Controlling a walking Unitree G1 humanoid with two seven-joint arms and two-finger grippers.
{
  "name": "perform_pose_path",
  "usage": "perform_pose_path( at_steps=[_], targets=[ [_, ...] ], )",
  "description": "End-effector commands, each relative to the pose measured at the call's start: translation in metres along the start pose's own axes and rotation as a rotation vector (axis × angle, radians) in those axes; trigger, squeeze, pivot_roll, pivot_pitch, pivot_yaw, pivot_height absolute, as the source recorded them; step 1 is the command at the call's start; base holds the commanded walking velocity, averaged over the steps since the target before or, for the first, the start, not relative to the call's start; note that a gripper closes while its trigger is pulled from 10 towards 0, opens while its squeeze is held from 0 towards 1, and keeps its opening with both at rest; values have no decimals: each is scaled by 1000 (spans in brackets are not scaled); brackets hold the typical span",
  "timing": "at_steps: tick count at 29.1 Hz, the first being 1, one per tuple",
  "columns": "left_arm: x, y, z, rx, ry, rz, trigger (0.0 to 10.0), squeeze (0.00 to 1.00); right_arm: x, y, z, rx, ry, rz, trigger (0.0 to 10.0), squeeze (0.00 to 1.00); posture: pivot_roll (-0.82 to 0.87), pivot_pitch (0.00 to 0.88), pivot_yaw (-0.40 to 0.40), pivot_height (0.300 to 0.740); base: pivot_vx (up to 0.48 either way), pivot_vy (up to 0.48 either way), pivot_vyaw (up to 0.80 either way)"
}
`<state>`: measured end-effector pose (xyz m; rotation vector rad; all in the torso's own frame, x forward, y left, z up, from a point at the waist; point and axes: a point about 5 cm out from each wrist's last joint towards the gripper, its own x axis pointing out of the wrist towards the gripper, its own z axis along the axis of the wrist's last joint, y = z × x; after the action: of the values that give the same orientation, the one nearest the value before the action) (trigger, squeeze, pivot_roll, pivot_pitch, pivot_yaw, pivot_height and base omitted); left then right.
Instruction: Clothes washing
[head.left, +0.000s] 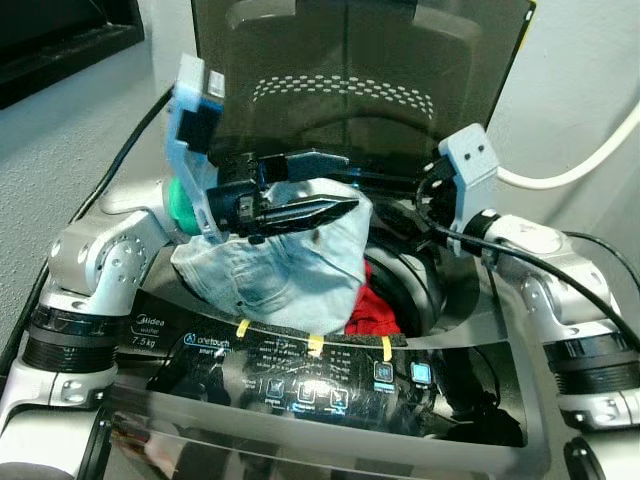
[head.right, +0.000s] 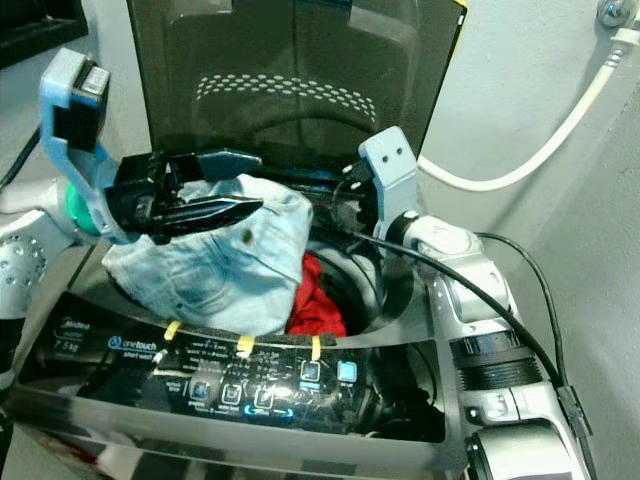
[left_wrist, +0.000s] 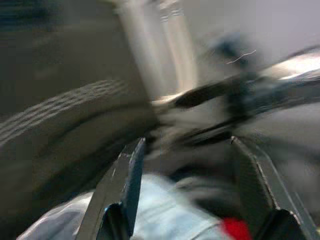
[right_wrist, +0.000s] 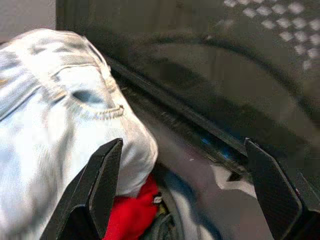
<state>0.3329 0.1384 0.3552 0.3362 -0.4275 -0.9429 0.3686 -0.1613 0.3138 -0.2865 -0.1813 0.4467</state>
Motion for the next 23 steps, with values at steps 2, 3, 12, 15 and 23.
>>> perform_pose_path(
  at_steps=[2, 3, 12, 15, 23],
  targets=[
    [-20, 22, -9, 118, 81, 352, 10000, 0, -1, 1, -8, 11, -16, -65, 10000, 0, 99, 55, 11, 740, 0, 0, 0],
    [-24, 22, -5, 84, 23, 406, 10000, 0, -1, 2, -10, 23, -27, -86, 10000, 0, 102, 53, 10, 740, 0, 0, 0],
    [-34, 11, -5, 23, -24, 573, 10000, 0, 8, 12, -12, 149, -106, -223, 10000, 0, 95, 41, 20, 740, 0, 0, 0],
    [-34, 15, -21, -23, 70, 710, 10000, 0, 9, 29, -25, 217, -109, -195, 10000, 0, 102, 33, 4, 740, 0, 0, 0],
    [-46, 4, -39, -41, 141, 893, 10000, 0, 7, 50, -38, 313, -126, -185, 10000, 0, 90, 23, -38, 740, 0, 0, 0]
  ],
)
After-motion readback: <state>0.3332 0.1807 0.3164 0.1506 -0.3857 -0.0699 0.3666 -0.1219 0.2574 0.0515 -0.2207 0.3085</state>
